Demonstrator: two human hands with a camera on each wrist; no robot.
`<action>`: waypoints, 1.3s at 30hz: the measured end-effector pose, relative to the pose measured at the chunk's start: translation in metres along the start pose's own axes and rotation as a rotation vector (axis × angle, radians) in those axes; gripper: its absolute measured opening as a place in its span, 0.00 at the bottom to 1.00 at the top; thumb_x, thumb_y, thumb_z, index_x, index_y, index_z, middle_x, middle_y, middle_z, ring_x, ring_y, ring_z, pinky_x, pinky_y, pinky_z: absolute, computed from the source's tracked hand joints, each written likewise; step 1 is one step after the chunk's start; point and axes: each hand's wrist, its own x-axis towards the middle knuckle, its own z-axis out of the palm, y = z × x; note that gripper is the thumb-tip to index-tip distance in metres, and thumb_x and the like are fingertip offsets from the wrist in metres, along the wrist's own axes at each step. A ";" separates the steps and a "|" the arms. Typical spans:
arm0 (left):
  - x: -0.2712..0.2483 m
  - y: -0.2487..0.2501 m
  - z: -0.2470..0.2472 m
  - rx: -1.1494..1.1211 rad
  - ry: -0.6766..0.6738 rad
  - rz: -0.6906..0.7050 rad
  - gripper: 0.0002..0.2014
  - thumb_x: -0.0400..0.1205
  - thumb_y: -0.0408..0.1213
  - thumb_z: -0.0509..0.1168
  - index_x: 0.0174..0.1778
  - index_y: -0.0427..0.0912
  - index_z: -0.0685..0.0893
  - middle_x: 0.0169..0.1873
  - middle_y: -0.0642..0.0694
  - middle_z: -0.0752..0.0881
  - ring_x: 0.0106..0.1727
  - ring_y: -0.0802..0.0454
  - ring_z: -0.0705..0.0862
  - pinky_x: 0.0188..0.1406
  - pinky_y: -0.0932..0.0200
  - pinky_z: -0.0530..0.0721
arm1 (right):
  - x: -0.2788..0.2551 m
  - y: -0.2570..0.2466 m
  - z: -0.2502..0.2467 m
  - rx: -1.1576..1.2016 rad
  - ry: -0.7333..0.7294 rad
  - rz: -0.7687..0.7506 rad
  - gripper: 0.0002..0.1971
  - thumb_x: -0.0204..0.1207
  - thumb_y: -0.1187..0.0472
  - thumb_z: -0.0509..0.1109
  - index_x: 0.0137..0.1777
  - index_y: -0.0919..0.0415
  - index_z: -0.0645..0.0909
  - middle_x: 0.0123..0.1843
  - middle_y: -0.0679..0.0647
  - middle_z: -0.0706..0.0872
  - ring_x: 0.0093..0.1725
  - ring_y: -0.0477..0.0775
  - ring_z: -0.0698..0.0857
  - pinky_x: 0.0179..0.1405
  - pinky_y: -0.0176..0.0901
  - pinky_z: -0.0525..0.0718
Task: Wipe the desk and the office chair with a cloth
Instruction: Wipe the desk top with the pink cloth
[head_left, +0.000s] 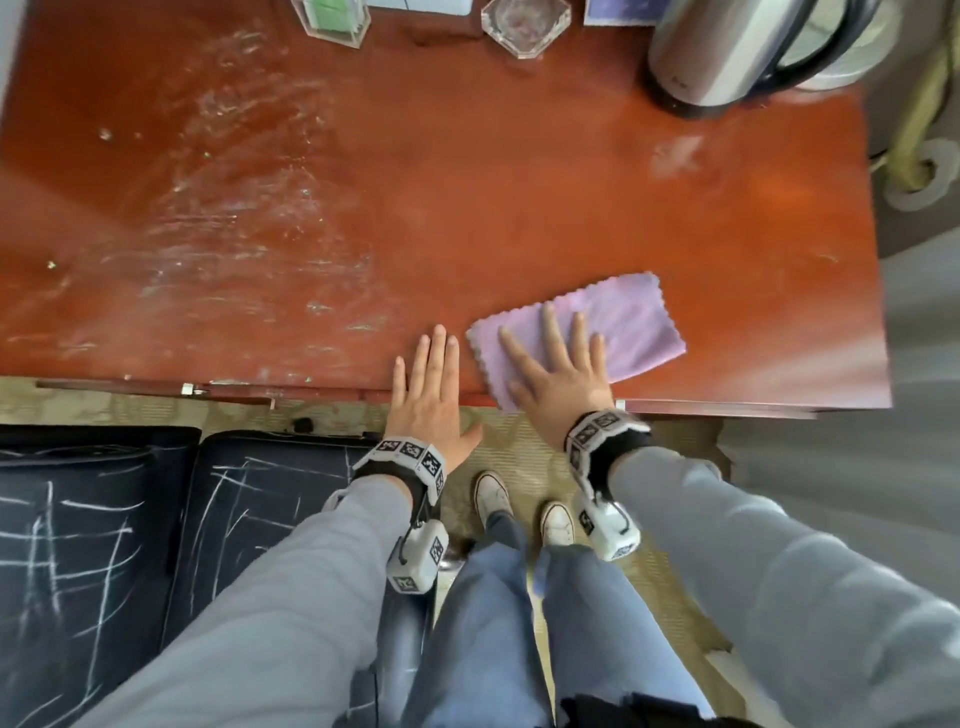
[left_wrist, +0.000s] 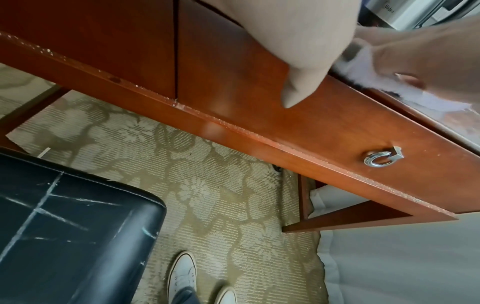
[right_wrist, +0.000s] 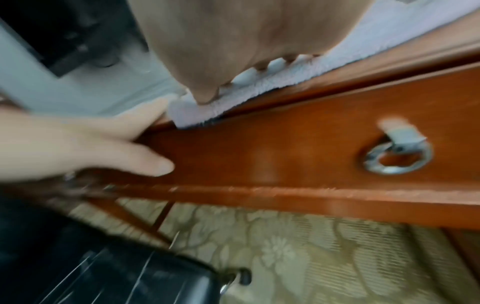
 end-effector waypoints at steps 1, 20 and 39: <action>-0.001 0.001 -0.002 0.004 -0.014 0.004 0.57 0.80 0.63 0.60 0.85 0.37 0.27 0.83 0.41 0.23 0.86 0.43 0.27 0.86 0.37 0.36 | -0.010 -0.010 0.006 -0.029 -0.013 -0.096 0.33 0.87 0.42 0.47 0.84 0.35 0.30 0.86 0.59 0.26 0.83 0.75 0.31 0.81 0.75 0.39; 0.001 0.015 -0.004 0.056 -0.046 -0.082 0.64 0.75 0.58 0.72 0.86 0.39 0.28 0.84 0.44 0.24 0.87 0.45 0.29 0.87 0.38 0.37 | -0.039 0.029 0.032 -0.009 0.081 -0.075 0.32 0.85 0.37 0.41 0.85 0.37 0.32 0.87 0.58 0.29 0.84 0.73 0.32 0.81 0.75 0.37; -0.034 -0.019 0.016 -0.035 0.046 -0.159 0.58 0.78 0.54 0.71 0.87 0.36 0.34 0.87 0.40 0.31 0.88 0.44 0.34 0.88 0.38 0.45 | -0.009 -0.065 0.028 -0.140 -0.026 -0.274 0.32 0.85 0.38 0.39 0.86 0.39 0.33 0.86 0.55 0.25 0.84 0.69 0.28 0.81 0.73 0.35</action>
